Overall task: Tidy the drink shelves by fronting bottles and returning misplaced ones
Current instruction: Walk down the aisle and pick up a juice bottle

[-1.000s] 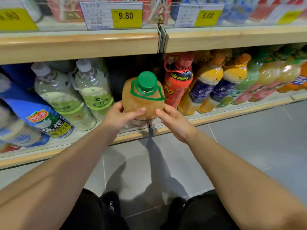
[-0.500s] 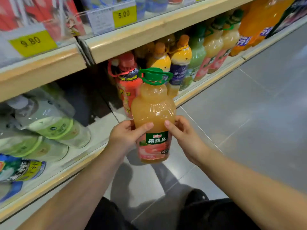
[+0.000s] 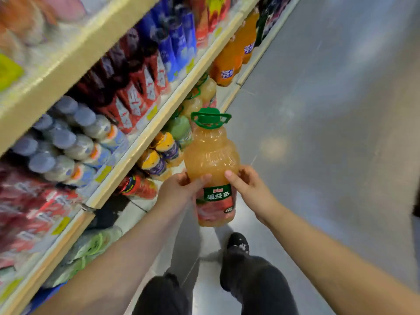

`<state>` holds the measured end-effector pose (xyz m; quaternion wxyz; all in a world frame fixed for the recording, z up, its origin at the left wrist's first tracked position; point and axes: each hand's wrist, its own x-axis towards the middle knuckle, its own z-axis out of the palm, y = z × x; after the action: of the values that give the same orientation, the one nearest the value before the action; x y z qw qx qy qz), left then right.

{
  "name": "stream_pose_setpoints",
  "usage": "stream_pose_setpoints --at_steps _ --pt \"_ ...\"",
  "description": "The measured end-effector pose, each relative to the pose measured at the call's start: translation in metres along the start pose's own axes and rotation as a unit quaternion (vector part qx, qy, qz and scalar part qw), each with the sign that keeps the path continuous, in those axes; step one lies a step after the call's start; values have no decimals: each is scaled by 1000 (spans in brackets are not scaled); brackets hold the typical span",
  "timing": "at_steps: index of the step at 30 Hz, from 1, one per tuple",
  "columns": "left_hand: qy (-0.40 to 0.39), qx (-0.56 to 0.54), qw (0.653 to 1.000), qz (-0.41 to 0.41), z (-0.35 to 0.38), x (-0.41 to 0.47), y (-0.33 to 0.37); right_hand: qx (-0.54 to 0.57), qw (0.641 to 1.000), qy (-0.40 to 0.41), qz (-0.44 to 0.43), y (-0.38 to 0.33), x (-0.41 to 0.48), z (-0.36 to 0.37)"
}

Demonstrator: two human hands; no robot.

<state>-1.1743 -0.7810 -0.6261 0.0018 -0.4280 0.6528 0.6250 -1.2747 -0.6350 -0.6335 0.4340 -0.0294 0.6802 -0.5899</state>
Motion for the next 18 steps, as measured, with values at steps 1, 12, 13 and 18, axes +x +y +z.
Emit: stream_pose_setpoints --at_steps 1,12,13,18 --pt "-2 -12 1000 -8 7 -8 21 -2 1000 6 0 -21 -9 -9" --pt "-15 -148 988 -47 100 -31 205 -42 999 18 -21 -188 -21 -119" --pt "-9 -171 984 -53 107 -21 216 -44 999 14 -24 -198 -13 -128" --pt "5 -133 990 -41 136 52 251 -73 997 -10 -38 -246 48 -171"
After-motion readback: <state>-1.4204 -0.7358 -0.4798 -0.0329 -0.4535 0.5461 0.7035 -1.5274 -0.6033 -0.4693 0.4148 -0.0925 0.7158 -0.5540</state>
